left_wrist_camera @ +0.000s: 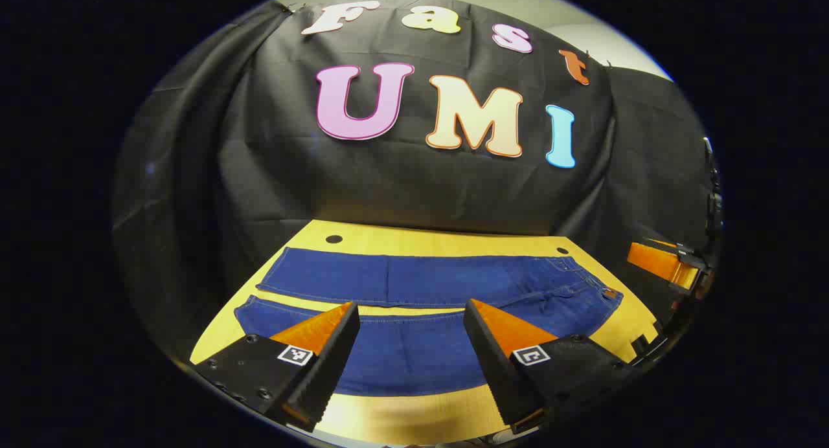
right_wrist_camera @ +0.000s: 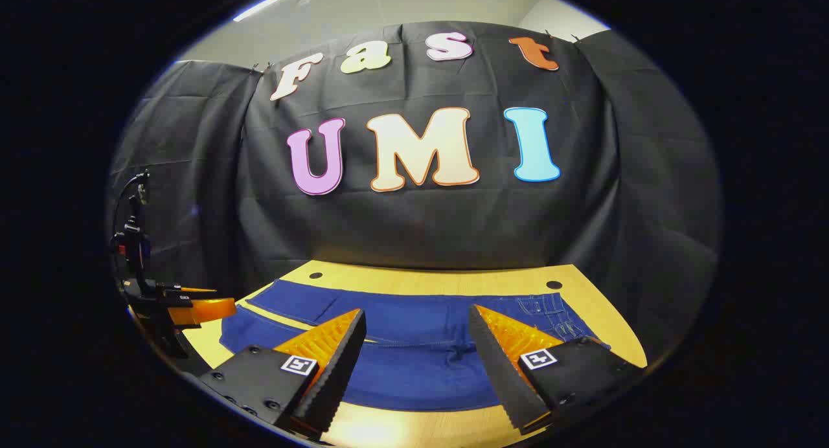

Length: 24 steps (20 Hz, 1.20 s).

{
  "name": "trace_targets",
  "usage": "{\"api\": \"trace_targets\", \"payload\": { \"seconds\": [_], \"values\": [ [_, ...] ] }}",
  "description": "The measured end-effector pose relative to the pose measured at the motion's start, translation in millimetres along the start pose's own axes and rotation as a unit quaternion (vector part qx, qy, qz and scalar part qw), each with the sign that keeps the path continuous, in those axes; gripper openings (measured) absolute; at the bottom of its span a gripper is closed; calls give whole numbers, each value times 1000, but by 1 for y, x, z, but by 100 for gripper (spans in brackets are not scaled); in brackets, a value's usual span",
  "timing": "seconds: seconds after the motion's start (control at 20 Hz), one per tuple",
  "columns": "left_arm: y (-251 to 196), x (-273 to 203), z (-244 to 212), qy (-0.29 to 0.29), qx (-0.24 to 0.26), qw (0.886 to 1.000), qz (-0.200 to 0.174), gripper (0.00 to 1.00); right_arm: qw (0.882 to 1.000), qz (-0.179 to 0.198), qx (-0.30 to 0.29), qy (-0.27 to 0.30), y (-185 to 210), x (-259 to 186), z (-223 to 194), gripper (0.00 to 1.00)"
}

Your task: Grasp the waist and the cuffs of the jeans and fold them to make the two legs overlap; first hold the waist and fold one-third of the jeans toward the cuffs, then hold the cuffs and fold the remaining one-third in the same direction to finish folding.

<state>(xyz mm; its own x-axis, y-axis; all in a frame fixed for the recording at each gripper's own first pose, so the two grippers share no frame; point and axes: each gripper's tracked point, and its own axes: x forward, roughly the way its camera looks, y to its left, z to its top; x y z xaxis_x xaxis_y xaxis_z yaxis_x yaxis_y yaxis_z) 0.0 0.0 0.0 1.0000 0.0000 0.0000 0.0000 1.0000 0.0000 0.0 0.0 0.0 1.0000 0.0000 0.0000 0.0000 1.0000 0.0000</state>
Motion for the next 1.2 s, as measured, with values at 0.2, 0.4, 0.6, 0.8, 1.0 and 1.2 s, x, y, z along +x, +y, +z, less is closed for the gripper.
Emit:
{"api": "trace_targets", "payload": {
  "seconds": [0.2,0.4,0.6,0.8,1.0,1.2],
  "values": [
    [2,-2,-8,4,-11,1000,5,95,1000,0,3,10,-3,2,-5,98],
    [8,2,-10,7,-20,1000,2,95,1000,2,5,20,1,2,-10,93],
    [12,4,-14,15,-19,1000,-10,95,1000,-2,20,20,8,0,-8,93],
    [15,5,-17,18,-8,999,-46,95,999,-11,17,27,12,-3,-13,98],
    [22,5,-34,45,5,993,-110,95,999,-27,9,34,11,-10,-21,98],
    [44,8,-58,96,48,981,-164,95,998,-49,11,39,7,-18,-29,98]
  ]
}}
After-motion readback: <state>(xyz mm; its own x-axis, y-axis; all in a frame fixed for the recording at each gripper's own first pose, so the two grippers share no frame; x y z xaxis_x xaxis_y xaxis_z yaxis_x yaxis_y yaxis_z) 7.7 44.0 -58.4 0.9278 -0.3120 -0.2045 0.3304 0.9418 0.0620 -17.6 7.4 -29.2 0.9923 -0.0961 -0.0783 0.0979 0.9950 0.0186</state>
